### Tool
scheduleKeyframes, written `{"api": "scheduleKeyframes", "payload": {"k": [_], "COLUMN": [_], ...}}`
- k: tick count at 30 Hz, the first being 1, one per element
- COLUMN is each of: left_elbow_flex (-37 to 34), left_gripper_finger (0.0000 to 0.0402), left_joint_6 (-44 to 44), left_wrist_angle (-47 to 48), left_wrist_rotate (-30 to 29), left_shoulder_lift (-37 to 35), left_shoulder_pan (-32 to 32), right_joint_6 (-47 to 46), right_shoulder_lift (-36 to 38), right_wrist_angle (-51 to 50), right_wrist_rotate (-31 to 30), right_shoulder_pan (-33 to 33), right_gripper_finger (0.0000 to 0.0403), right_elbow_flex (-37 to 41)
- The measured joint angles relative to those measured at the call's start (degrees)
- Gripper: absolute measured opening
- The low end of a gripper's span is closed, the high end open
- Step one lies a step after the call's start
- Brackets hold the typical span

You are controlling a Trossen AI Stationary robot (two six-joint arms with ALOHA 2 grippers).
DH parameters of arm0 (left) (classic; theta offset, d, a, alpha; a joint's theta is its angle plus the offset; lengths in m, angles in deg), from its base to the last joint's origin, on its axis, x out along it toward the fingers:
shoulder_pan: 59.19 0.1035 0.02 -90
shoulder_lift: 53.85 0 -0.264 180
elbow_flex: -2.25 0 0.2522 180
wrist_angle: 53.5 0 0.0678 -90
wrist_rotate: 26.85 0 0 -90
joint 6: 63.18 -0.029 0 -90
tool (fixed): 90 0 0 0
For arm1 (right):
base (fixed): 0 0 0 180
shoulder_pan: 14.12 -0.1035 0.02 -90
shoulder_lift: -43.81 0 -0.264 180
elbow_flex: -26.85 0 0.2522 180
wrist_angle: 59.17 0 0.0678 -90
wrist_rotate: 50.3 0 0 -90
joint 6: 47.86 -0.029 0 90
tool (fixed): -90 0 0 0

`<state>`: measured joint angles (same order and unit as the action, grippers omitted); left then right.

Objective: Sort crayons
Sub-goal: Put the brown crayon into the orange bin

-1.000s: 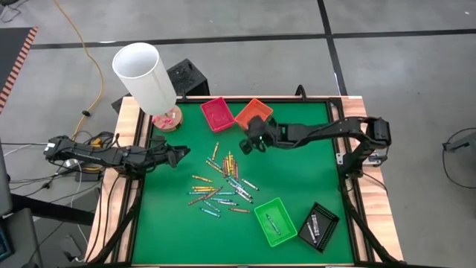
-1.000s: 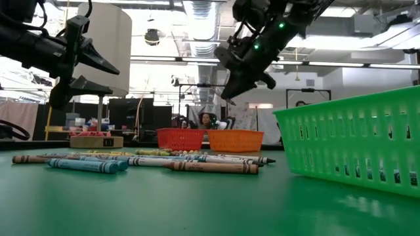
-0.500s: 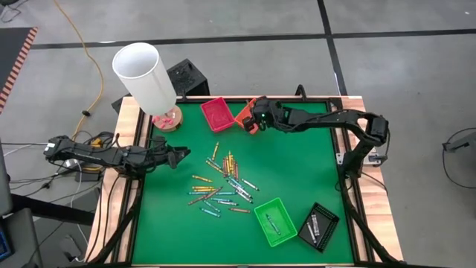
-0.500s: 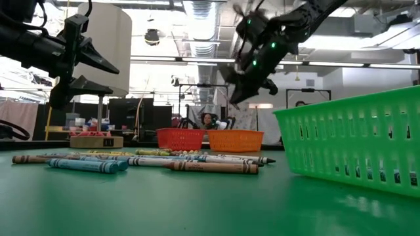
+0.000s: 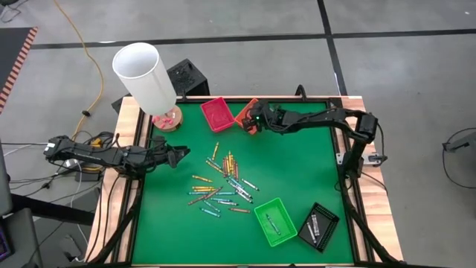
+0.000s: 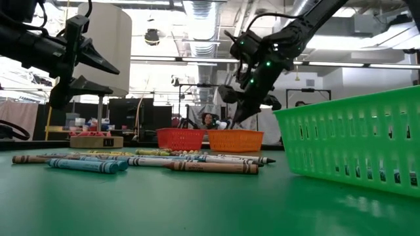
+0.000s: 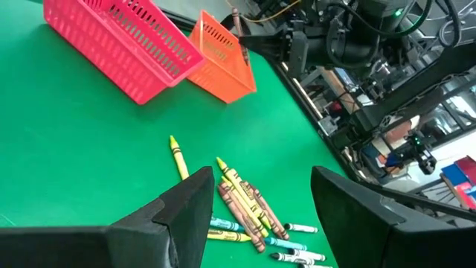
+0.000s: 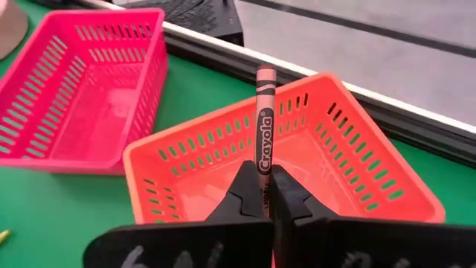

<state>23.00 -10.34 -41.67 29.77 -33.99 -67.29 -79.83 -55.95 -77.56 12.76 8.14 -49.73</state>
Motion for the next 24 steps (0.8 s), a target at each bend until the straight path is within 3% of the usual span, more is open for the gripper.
{"api": "scheduleKeyframes", "payload": {"k": [24], "left_elbow_flex": [0.0], "left_gripper_finger": [0.0215], "left_joint_6": [-0.28], "left_wrist_angle": [0.05], "left_wrist_rotate": [-0.74], "left_shoulder_lift": [0.0], "left_shoulder_pan": [0.0], "right_joint_6": [-1.18], "right_shoulder_lift": [-1.3], "right_wrist_angle": [-1.04], "right_wrist_rotate": [0.01], "right_shoulder_pan": [2.23], "right_gripper_finger": [0.0002], "right_elbow_flex": [-0.09]}}
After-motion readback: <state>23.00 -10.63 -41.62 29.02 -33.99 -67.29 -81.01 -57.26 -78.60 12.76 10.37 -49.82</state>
